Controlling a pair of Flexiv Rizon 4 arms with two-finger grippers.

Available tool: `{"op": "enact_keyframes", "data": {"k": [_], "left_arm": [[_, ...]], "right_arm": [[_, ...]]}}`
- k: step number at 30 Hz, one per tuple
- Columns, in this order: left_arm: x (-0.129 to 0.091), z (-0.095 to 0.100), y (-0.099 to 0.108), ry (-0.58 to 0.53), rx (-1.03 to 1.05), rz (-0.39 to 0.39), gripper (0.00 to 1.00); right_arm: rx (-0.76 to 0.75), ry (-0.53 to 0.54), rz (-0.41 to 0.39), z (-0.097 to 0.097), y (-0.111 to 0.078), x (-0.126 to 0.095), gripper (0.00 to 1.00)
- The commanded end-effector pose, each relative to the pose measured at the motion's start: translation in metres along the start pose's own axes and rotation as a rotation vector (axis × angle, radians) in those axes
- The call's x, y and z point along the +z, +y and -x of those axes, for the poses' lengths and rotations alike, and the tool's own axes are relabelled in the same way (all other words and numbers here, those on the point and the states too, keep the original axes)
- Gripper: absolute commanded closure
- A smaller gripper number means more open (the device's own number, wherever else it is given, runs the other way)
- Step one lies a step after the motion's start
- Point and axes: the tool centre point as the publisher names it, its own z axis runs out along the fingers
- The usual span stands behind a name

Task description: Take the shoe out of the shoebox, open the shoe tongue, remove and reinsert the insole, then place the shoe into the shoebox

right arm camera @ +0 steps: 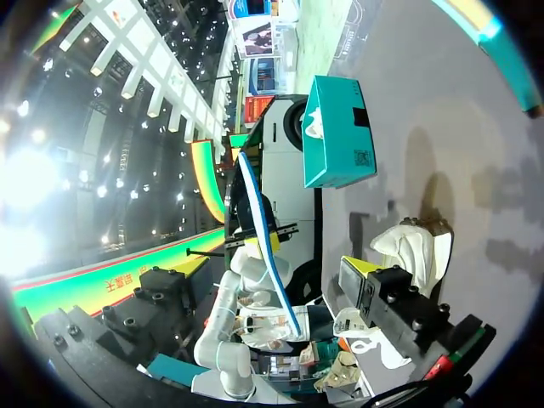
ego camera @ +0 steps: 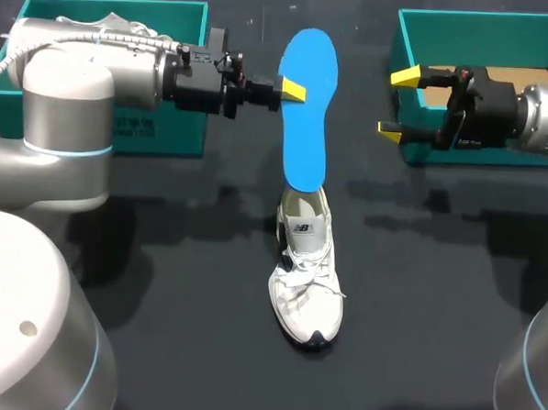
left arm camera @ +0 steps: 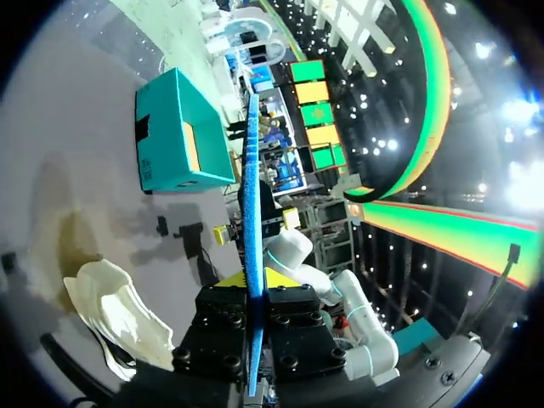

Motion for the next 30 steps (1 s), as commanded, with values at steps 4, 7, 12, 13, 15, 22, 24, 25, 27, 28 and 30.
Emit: {"op": "enact_keyframes", "data": {"k": [4, 7, 12, 13, 15, 22, 24, 25, 27, 28, 30], "left_arm": [[-0.001, 0.015, 0.002, 0.037, -0.052, -0.018, 1.00], [-0.001, 0.019, 0.000, 0.052, -0.067, -0.026, 1.00], [-0.001, 0.022, -0.004, 0.070, -0.103, -0.042, 1.00], [-0.001, 0.022, -0.004, 0.074, -0.109, -0.044, 1.00], [-0.001, 0.022, -0.006, 0.081, -0.129, -0.052, 1.00], [0.003, 0.030, -0.009, 0.073, -0.166, -0.060, 1.00], [0.003, 0.030, -0.009, 0.073, -0.166, -0.060, 1.00], [0.003, 0.030, -0.009, 0.073, -0.166, -0.060, 1.00], [0.003, 0.030, -0.009, 0.073, -0.166, -0.060, 1.00], [0.003, 0.030, -0.009, 0.073, -0.166, -0.060, 1.00], [0.003, 0.030, -0.009, 0.073, -0.166, -0.060, 1.00]], "right_arm": [[0.000, -0.002, 0.001, 0.000, -0.001, 0.000, 0.00], [0.000, -0.002, 0.001, 0.000, -0.001, 0.000, 0.00], [-0.010, -0.012, -0.002, -0.001, -0.001, 0.000, 0.00], [-0.020, -0.026, -0.007, -0.002, -0.001, -0.001, 0.00], [-0.050, -0.077, -0.015, -0.006, -0.001, -0.002, 0.00], [-0.084, -0.253, -0.031, -0.017, -0.001, -0.001, 0.00], [-0.104, -0.328, -0.013, -0.022, -0.003, 0.000, 0.00], [-0.105, -0.384, 0.004, -0.024, -0.004, 0.001, 0.00], [-0.126, -0.502, 0.019, -0.028, -0.007, 0.007, 0.00], [-0.144, -0.551, 0.016, -0.031, -0.008, 0.009, 0.00], [-0.144, -0.551, 0.016, -0.031, -0.008, 0.009, 0.00]]}}
